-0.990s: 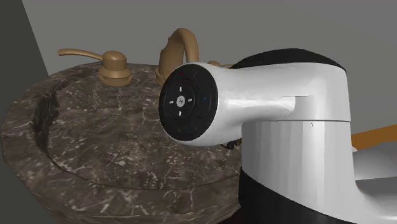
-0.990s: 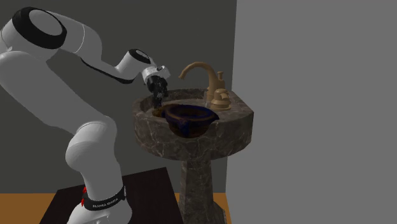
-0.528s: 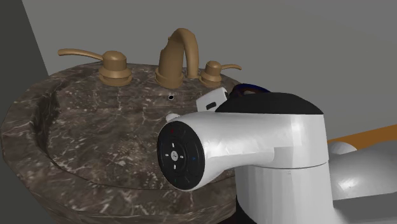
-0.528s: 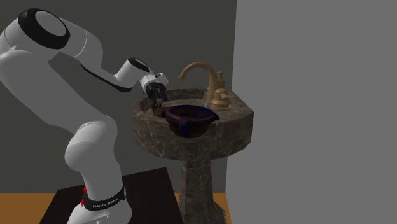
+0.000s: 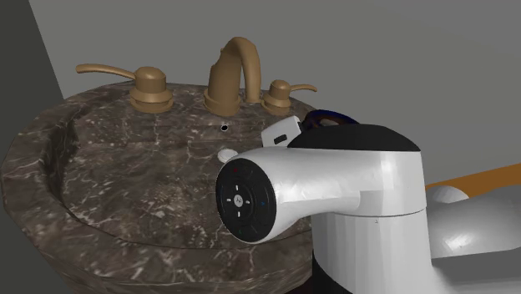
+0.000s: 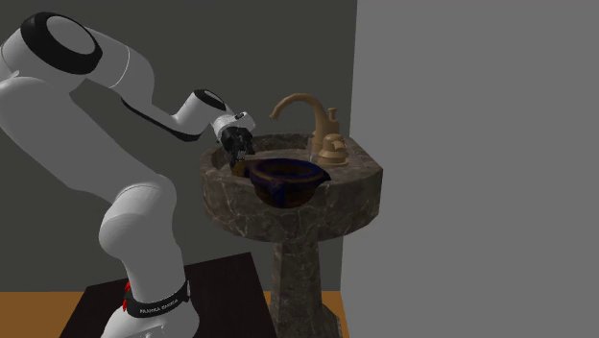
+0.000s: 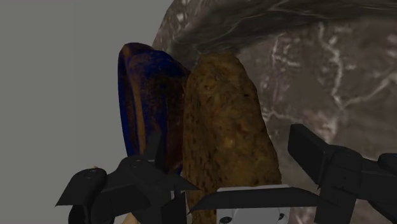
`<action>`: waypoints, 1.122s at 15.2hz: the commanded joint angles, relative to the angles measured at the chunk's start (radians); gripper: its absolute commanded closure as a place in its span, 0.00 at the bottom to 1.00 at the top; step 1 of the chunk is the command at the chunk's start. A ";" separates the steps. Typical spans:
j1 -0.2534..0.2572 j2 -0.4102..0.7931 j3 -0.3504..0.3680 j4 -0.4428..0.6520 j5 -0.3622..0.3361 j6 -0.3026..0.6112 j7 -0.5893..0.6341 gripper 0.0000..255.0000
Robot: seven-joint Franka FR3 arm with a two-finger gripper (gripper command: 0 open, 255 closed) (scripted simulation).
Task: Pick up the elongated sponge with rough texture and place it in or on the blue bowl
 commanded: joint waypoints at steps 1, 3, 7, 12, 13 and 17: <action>0.000 0.000 0.000 0.000 0.000 0.000 0.000 0.00; 0.000 0.000 0.000 0.000 0.000 0.000 0.000 1.00; 0.000 0.000 0.000 0.000 0.000 0.000 0.000 1.00; 0.004 -0.006 -0.008 0.007 -0.003 -0.008 -0.011 1.00; 0.007 -0.012 -0.016 0.014 -0.006 -0.016 -0.022 1.00; 0.016 -0.033 -0.043 0.045 -0.021 -0.048 -0.065 1.00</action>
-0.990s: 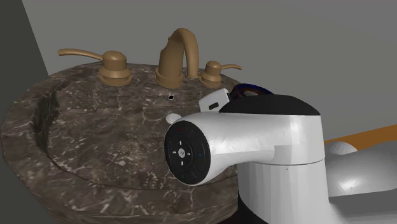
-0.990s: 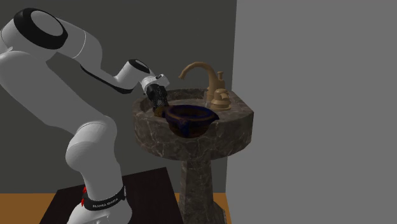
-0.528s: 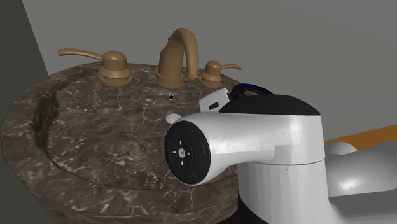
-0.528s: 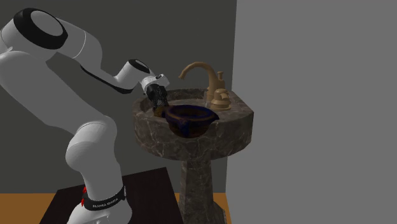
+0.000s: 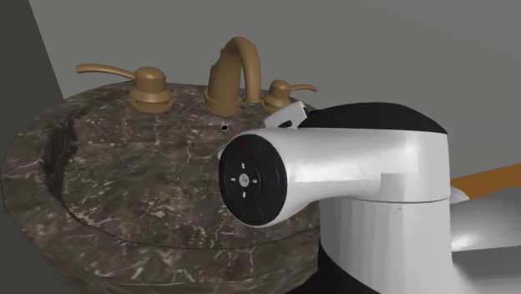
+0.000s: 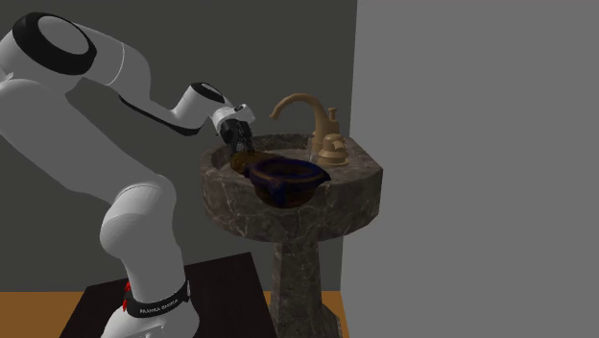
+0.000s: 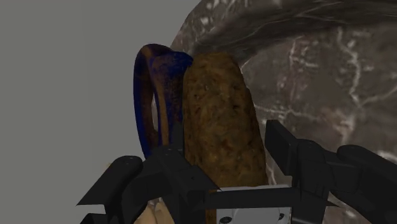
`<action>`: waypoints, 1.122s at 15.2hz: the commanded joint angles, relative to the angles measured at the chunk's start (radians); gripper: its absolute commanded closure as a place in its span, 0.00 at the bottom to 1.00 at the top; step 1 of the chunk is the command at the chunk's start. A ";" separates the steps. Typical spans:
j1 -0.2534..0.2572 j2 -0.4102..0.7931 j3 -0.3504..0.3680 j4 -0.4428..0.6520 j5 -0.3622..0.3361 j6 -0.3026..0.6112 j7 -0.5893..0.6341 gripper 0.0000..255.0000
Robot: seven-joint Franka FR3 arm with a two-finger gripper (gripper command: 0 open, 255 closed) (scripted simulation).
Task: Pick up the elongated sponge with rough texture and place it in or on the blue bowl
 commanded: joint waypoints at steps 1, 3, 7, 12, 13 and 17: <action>0.004 -0.012 -0.015 0.017 -0.010 -0.019 -0.023 1.00; 0.006 -0.020 -0.027 0.034 -0.018 -0.035 -0.044 1.00; 0.009 -0.035 -0.049 0.069 -0.036 -0.065 -0.086 1.00; 0.008 -0.047 -0.072 0.117 -0.060 -0.102 -0.136 1.00; 0.008 -0.049 -0.077 0.127 -0.065 -0.110 -0.146 1.00; 0.005 -0.054 -0.092 0.169 -0.086 -0.139 -0.185 1.00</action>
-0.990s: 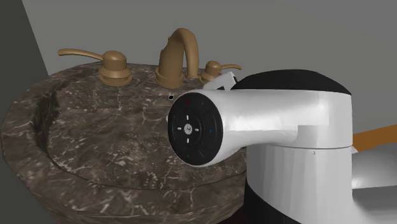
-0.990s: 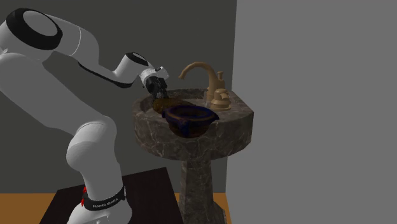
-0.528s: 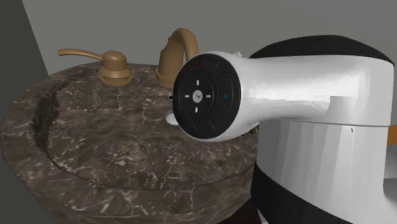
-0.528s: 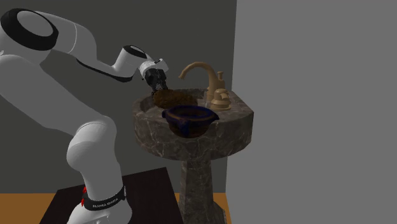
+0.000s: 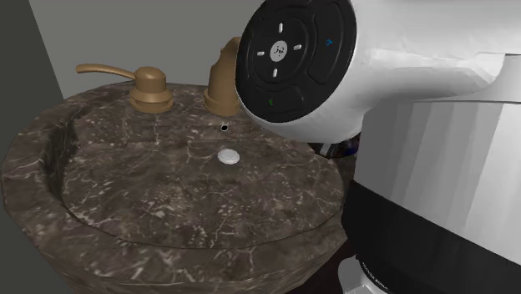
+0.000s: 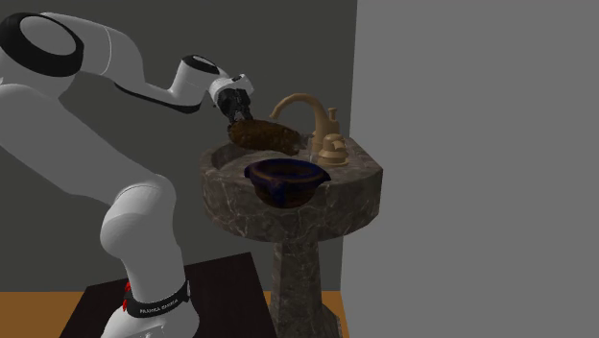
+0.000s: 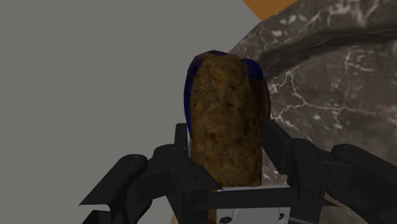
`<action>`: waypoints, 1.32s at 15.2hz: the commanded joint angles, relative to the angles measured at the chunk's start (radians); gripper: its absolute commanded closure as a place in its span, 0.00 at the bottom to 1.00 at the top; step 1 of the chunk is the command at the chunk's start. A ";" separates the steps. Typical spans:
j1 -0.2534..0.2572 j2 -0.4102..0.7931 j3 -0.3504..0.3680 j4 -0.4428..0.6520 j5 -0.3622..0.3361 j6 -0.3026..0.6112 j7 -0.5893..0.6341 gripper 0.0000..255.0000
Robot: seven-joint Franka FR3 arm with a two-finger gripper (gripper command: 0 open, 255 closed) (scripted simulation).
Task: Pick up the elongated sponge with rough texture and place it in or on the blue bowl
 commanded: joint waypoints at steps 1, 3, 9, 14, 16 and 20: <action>-0.002 -0.002 -0.007 0.022 -0.011 -0.015 -0.019 1.00; -0.005 -0.003 -0.013 0.044 -0.022 -0.030 -0.039 1.00; -0.016 -0.001 -0.029 0.115 -0.058 -0.072 -0.097 1.00; 0.036 -0.067 -0.146 0.035 -0.102 -0.019 -0.162 1.00; 0.063 -0.109 -0.215 -0.023 -0.131 0.022 -0.196 1.00; 0.099 -0.185 -0.345 -0.124 -0.199 0.101 -0.259 1.00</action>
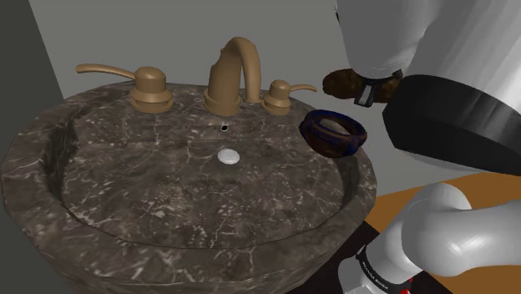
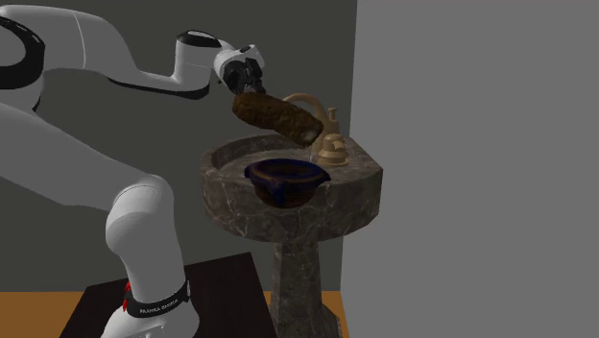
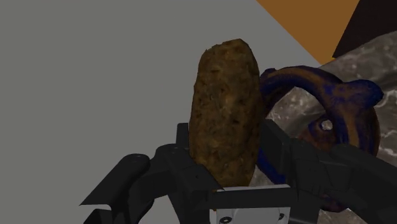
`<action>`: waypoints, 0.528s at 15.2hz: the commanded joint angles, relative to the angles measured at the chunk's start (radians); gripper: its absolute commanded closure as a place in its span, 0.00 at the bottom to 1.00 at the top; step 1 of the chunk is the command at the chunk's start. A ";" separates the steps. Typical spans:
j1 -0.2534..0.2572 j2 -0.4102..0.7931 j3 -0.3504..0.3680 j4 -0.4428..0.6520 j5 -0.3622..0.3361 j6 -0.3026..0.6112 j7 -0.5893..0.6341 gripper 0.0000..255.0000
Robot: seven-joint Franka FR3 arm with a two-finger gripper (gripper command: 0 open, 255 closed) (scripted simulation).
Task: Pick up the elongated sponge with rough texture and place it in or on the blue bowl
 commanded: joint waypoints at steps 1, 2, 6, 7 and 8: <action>0.020 -0.046 -0.073 -0.060 -0.040 0.047 -0.034 1.00; 0.027 -0.071 -0.122 -0.093 -0.072 0.078 -0.056 1.00; 0.037 -0.079 -0.114 -0.144 -0.055 0.099 -0.019 1.00; 0.039 -0.081 -0.112 -0.156 -0.051 0.104 -0.010 1.00; 0.042 -0.082 -0.110 -0.168 -0.047 0.110 0.000 1.00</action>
